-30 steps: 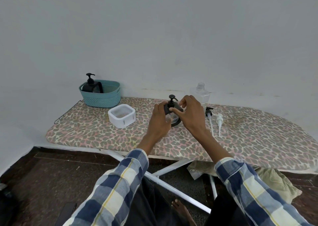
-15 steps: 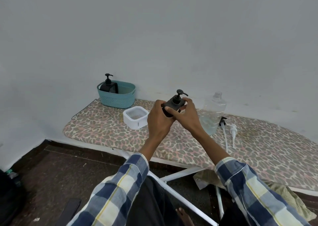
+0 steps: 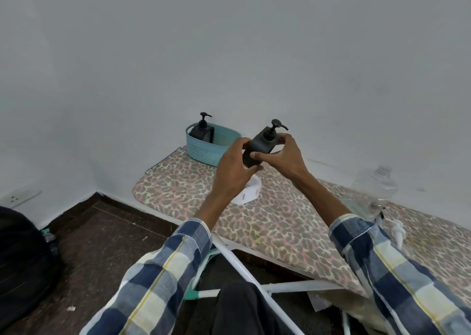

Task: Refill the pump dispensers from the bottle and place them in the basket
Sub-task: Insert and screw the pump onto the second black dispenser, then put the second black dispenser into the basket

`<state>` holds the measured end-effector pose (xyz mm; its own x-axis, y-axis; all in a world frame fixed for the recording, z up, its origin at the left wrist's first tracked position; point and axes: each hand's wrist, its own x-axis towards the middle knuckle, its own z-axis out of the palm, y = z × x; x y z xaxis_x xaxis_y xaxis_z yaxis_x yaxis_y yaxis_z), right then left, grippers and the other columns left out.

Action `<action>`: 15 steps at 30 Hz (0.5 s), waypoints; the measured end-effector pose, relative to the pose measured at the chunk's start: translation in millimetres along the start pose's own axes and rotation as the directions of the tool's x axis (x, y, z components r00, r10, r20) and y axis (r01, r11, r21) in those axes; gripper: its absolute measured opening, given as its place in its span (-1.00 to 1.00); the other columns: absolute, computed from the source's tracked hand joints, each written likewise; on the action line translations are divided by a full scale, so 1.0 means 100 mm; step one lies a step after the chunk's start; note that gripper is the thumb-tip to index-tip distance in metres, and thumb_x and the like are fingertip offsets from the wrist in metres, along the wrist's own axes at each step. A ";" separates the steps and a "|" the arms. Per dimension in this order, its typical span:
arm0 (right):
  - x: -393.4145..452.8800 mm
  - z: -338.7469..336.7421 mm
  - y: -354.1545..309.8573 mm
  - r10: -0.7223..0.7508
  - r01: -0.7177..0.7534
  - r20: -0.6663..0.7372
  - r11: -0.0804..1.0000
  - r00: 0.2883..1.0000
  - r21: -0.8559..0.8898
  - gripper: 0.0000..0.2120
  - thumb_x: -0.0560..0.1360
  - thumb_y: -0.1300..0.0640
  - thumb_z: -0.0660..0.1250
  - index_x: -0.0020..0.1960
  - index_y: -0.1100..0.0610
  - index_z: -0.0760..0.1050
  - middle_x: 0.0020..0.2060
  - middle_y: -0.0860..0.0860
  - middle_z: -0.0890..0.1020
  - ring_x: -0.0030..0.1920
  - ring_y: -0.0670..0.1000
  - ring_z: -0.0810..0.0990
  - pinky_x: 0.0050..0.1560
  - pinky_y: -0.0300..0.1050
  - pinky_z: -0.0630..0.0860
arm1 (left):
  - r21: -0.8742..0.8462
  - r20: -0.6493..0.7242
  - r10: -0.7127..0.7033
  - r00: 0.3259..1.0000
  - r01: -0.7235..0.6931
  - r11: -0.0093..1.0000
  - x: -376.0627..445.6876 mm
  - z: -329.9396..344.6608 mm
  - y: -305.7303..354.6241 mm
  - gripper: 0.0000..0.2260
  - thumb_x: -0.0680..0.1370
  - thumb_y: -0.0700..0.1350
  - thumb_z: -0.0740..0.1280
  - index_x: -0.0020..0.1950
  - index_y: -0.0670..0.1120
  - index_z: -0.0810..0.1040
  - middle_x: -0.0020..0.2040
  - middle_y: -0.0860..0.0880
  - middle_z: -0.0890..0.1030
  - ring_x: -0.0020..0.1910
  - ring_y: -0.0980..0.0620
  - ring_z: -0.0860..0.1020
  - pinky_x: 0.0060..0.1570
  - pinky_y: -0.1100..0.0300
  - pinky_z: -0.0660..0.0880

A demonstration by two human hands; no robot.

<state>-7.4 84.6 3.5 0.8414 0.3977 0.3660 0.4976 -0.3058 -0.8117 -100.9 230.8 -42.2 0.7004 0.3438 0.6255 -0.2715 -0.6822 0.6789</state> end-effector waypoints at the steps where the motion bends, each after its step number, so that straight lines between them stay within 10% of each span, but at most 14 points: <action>1: 0.08 0.07 -0.02 -0.002 0.002 -0.011 1.000 1.000 -0.002 -0.23 0.28 -0.12 0.72 0.34 0.08 0.44 0.21 -0.04 0.58 0.20 -0.05 0.59 0.03 -0.31 0.43 | 0.048 -0.011 0.001 1.000 0.000 0.999 0.03 -0.07 -0.13 -0.44 0.50 0.01 0.63 0.41 -0.03 0.48 0.31 0.01 0.61 0.27 0.05 0.58 0.23 0.15 0.54; 15: 1.21 0.96 -0.15 0.032 -0.034 0.059 0.999 0.998 0.029 -0.17 0.34 -0.14 0.69 0.44 0.11 0.38 0.30 0.00 0.55 0.26 0.01 0.56 0.23 -0.08 0.52 | 0.192 -0.127 -0.231 0.965 0.252 0.948 0.19 -0.40 -1.66 -0.54 0.71 0.01 0.29 0.55 -0.11 0.28 0.48 -0.12 0.35 0.44 -0.11 0.37 0.43 -0.17 0.47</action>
<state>67.2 220.2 16.1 0.8430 0.4383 0.3118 0.4621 -0.2936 -0.8368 -69.0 376.5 -127.6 0.6545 0.5709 0.4956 0.0457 -0.6843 0.7278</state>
